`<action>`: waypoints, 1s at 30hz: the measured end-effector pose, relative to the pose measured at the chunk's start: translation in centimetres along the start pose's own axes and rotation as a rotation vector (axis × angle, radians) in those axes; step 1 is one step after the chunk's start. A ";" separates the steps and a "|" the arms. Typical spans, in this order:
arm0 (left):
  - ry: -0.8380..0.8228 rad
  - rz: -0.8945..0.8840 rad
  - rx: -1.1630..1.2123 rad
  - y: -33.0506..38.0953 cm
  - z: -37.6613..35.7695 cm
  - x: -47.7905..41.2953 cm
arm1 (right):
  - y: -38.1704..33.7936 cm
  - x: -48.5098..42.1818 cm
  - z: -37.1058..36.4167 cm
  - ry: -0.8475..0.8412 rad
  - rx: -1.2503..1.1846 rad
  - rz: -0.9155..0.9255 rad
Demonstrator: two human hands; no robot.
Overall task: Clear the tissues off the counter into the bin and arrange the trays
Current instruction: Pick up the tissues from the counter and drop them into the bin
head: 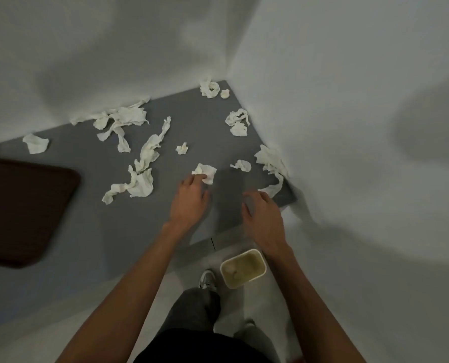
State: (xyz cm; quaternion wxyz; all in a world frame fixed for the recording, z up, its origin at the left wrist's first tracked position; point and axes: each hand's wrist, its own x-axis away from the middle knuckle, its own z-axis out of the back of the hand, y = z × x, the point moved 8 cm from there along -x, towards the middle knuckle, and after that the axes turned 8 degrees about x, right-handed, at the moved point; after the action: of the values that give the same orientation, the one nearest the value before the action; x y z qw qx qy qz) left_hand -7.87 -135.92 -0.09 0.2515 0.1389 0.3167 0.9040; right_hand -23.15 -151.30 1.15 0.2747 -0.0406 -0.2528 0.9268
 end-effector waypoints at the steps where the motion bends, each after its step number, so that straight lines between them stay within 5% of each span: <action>1: -0.021 -0.002 -0.008 -0.2 -0.5 -1.6 | -0.2 -1.3 -0.4 -0.004 0.028 0.001; 8: -0.188 -0.036 -0.119 -2.6 -5.4 -7.8 | -0.8 -8.8 -2.7 -0.049 0.061 -0.082; 17: -0.142 -0.162 -0.239 -4.7 -5.2 -7.0 | -0.6 -14.1 -7.0 -0.116 0.263 -0.067; 30: -0.039 0.074 0.163 -4.2 -2.7 -0.5 | -0.3 -4.7 -7.9 -0.096 0.058 -0.091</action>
State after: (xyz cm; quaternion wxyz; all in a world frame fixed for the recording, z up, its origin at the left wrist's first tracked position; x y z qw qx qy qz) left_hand -6.99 -134.68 -4.90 0.2121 0.1879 0.3788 0.8811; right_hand -17.36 -150.09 -5.85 0.3054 0.0234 -0.2401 0.9212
